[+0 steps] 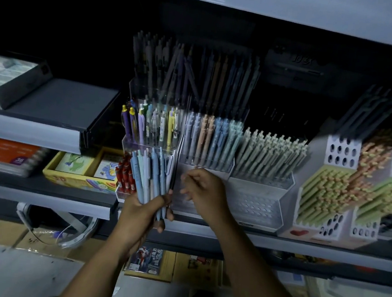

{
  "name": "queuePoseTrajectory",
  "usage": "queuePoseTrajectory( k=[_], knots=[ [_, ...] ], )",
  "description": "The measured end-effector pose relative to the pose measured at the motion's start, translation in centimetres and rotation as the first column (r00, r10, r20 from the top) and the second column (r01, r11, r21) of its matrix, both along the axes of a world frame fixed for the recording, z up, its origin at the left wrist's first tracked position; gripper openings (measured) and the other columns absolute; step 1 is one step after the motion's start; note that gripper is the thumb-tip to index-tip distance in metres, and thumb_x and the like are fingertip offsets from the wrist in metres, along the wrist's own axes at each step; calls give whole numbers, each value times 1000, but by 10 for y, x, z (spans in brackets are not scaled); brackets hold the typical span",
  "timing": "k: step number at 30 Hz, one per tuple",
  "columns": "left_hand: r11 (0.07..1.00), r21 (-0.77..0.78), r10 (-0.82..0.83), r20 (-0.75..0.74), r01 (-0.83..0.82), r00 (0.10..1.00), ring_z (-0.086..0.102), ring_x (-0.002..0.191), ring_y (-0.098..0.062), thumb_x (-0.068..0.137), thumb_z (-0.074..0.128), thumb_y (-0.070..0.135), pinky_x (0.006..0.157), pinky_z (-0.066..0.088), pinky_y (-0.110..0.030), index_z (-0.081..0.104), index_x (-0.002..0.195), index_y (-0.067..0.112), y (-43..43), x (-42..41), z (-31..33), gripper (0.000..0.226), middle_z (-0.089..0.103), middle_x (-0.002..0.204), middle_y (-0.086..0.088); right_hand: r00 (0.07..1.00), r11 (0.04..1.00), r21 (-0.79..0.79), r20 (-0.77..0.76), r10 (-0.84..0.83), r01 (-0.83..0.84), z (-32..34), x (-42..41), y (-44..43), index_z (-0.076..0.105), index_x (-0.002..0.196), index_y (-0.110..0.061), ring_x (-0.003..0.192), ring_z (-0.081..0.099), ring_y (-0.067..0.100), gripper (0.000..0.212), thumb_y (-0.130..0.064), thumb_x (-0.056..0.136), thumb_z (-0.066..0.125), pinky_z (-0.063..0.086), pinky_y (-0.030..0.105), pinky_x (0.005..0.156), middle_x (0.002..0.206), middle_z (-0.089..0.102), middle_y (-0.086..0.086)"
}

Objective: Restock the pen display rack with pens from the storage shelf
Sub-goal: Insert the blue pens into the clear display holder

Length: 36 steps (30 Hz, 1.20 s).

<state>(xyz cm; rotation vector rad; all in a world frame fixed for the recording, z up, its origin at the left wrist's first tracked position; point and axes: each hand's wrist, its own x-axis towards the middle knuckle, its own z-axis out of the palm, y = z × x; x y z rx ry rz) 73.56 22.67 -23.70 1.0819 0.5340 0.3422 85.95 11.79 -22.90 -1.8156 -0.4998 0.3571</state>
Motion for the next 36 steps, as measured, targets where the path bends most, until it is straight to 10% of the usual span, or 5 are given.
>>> queuePoseTrajectory(
  k=[9,20,29,36],
  knots=[
    [993,82,-87,3,87,996,65,61,-28,95,63,-4,39,46,-29,67,104,-1,-14,4,5,11,73,89,-23,996,986,165,-81,30,-16,14,-14,-5,66,85,0,52,58,12,20,-17,92,74,47,27,53,59,62,2],
    [991,93,105,-39,-101,994,69,61,-27,97,61,-1,41,46,-28,64,98,2,-5,-3,1,4,72,79,-21,963,900,389,-248,-102,196,18,16,-10,67,93,3,67,66,31,16,-11,99,62,60,45,68,78,69,20],
    [986,101,135,-47,-130,990,60,54,-27,93,64,-6,40,42,-26,65,89,3,5,-17,-6,10,65,65,-14,928,996,-28,367,-73,89,-16,29,10,67,89,-2,75,69,13,13,-13,97,66,58,34,69,80,72,5],
    [985,110,137,-56,-130,989,60,55,-31,91,65,-9,40,42,-26,68,90,1,9,-23,-7,10,61,62,-19,890,982,-170,455,7,79,-31,30,19,66,86,-2,75,68,17,17,-15,96,69,56,39,70,79,72,10]
  ],
)
